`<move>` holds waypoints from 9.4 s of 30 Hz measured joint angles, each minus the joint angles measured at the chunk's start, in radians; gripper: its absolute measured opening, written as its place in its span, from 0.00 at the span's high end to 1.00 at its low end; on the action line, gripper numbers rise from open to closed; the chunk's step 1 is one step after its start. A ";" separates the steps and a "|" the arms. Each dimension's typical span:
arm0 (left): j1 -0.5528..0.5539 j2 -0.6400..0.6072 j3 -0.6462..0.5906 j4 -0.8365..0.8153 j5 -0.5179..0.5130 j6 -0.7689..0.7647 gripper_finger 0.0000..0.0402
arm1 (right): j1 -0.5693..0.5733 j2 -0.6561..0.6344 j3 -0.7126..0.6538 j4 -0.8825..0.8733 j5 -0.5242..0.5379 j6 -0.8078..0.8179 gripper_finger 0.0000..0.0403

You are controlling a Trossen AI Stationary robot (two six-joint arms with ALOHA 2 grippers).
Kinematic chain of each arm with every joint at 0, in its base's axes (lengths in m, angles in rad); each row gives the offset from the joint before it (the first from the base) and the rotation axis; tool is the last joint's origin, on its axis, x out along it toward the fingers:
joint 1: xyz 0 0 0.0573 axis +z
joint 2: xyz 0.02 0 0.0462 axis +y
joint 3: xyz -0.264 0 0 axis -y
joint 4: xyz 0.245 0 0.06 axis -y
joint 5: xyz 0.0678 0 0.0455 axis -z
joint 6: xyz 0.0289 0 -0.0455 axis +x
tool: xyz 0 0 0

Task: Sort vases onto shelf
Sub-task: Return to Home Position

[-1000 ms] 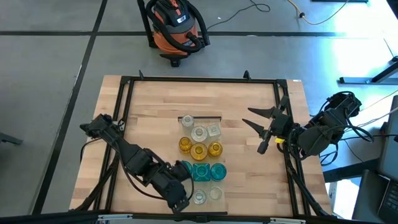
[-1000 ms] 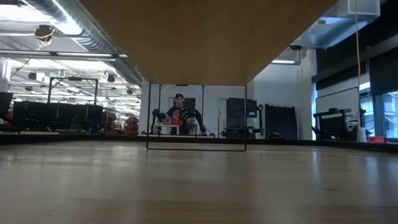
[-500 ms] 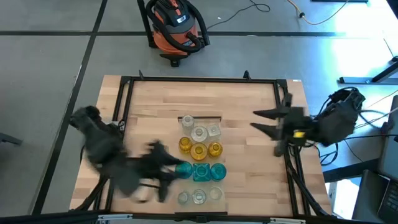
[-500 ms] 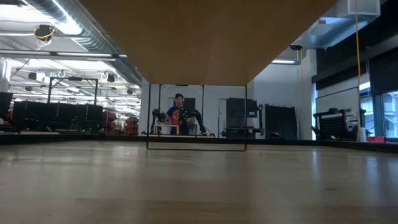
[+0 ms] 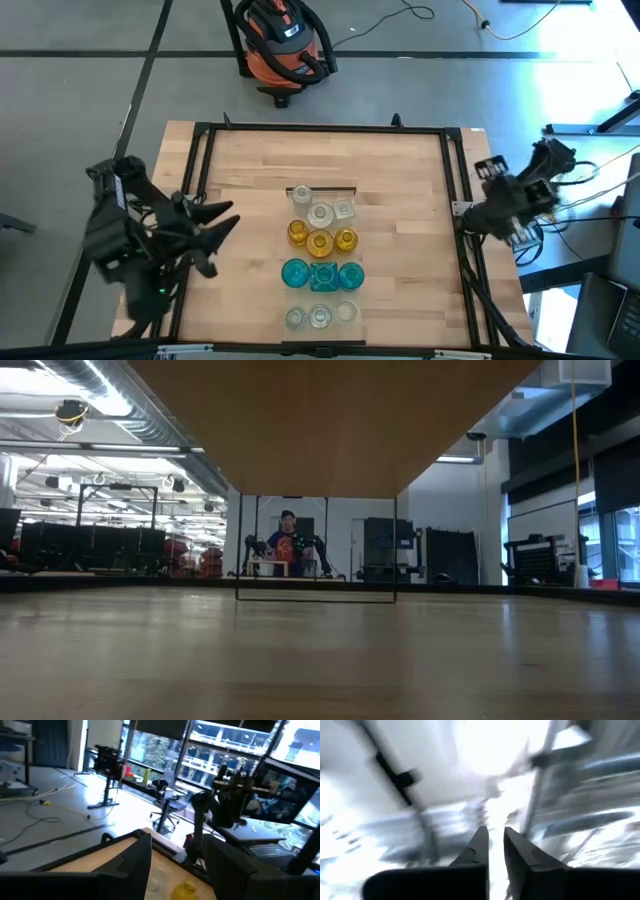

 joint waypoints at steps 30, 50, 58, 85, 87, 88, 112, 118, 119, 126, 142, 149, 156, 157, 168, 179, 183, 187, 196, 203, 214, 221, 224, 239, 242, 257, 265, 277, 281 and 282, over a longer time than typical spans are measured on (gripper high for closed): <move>0.041 -0.750 -0.957 0.003 0.002 -0.490 0.59 | -0.931 -0.026 -0.266 -0.323 -0.123 0.788 1.00; -0.168 -0.749 -0.806 0.340 0.002 -0.007 0.59 | -1.192 -0.024 -0.266 -0.575 -0.200 0.927 1.00; -0.180 -0.674 -0.434 1.165 0.350 1.398 0.59 | -1.192 -0.024 -0.266 -0.625 -0.186 0.974 1.00; 0.349 -1.060 -0.659 1.346 1.214 1.877 0.59 | -1.190 -0.024 -0.265 -0.631 -0.278 1.238 1.00; 0.349 -1.141 -0.737 1.363 1.175 1.865 0.59 | -1.189 -0.024 -0.265 -0.632 -0.279 1.245 1.00; 0.348 -1.181 -0.780 1.379 1.160 1.852 0.59 | -1.189 -0.024 -0.265 -0.632 -0.279 1.251 1.00; 0.072 -1.503 -1.237 1.414 0.885 1.622 0.62 | -1.191 0.010 -0.264 -0.852 -0.280 1.260 1.00; 0.072 -1.503 -1.342 1.362 0.900 1.402 0.62 | -1.191 0.010 -0.264 -1.051 -0.280 1.259 1.00; 0.072 -1.503 -1.365 1.361 0.912 1.356 0.62 | -1.191 0.010 -0.264 -1.089 -0.280 1.259 1.00; 0.077 -1.503 -1.581 1.410 0.927 1.075 0.62 | -1.191 0.010 -0.265 -1.336 -0.280 1.259 1.00; 0.125 -1.497 -1.857 1.630 0.882 0.794 0.62 | -1.191 0.009 -0.265 -1.650 -0.280 1.249 1.00; 0.126 -1.494 -1.857 1.578 0.834 0.799 0.62 | -1.191 0.009 -0.265 -1.649 -0.280 1.254 1.00; 0.126 -1.494 -1.856 1.577 0.834 0.874 0.62 | -1.191 0.016 -0.266 -1.683 -0.220 1.149 1.00; 0.126 -1.494 -1.856 1.577 0.834 0.874 0.62 | -1.191 0.020 -0.266 -1.682 -0.195 1.147 1.00; 0.126 -1.494 -1.856 1.575 0.834 0.875 0.62 | -1.191 0.030 -0.266 -1.679 -0.149 1.150 1.00; 0.126 -1.493 -1.856 1.575 0.835 0.875 0.62 | -1.072 -0.133 -0.265 -1.740 -0.085 1.147 1.00; 0.126 -1.494 -1.856 1.575 0.833 0.875 0.62 | -0.971 -0.325 -0.266 -1.809 -0.134 1.147 1.00; 0.126 -1.494 -1.856 1.575 0.832 0.875 0.62 | -0.894 -0.525 -0.266 -1.967 -0.165 1.147 1.00; 0.126 -1.495 -1.856 1.575 0.832 0.875 0.62 | -0.856 -0.836 -0.457 -2.202 -0.195 1.146 1.00; 0.126 -1.495 -1.856 1.575 0.831 0.874 0.62 | -0.788 -0.835 -0.460 -2.244 -0.346 1.147 1.00; 0.126 -1.494 -1.856 1.575 0.831 0.875 0.62 | -0.719 -0.835 -0.461 -2.244 -0.350 1.147 1.00; 0.126 -1.495 -1.856 1.575 0.831 0.875 0.62 | -0.719 -0.835 -0.461 -2.244 -0.350 1.147 1.00; 0.126 -1.495 -1.856 1.575 0.832 0.875 0.62 | -0.719 -0.835 -0.461 -2.244 -0.350 1.147 1.00; 0.277 -1.370 -1.856 1.575 0.835 0.875 0.62 | -0.719 -0.835 -0.461 -2.244 -0.350 1.147 1.00; 0.377 -1.345 -1.856 1.575 0.835 0.875 0.62 | -0.719 -0.835 -0.461 -2.244 -0.350 1.147 1.00; 0.843 -1.344 -1.856 1.841 1.316 1.206 0.62 | -0.719 -0.834 -0.461 -2.244 -0.350 1.147 1.00; 0.985 -1.491 -1.856 1.528 1.485 1.304 0.62 | -0.719 -0.834 -0.461 -2.244 -0.350 1.147 1.00; 1.052 -1.504 -1.856 1.517 1.565 1.395 0.62 | -0.719 -0.834 -0.461 -2.243 -0.350 1.147 1.00; 1.051 -1.504 -1.856 1.517 1.564 1.393 0.62 | -0.719 -0.834 -0.461 -2.243 -0.350 1.147 1.00; 1.051 -1.504 -1.856 1.517 1.563 1.393 0.62 | -0.719 -0.834 -0.461 -2.243 -0.350 1.147 1.00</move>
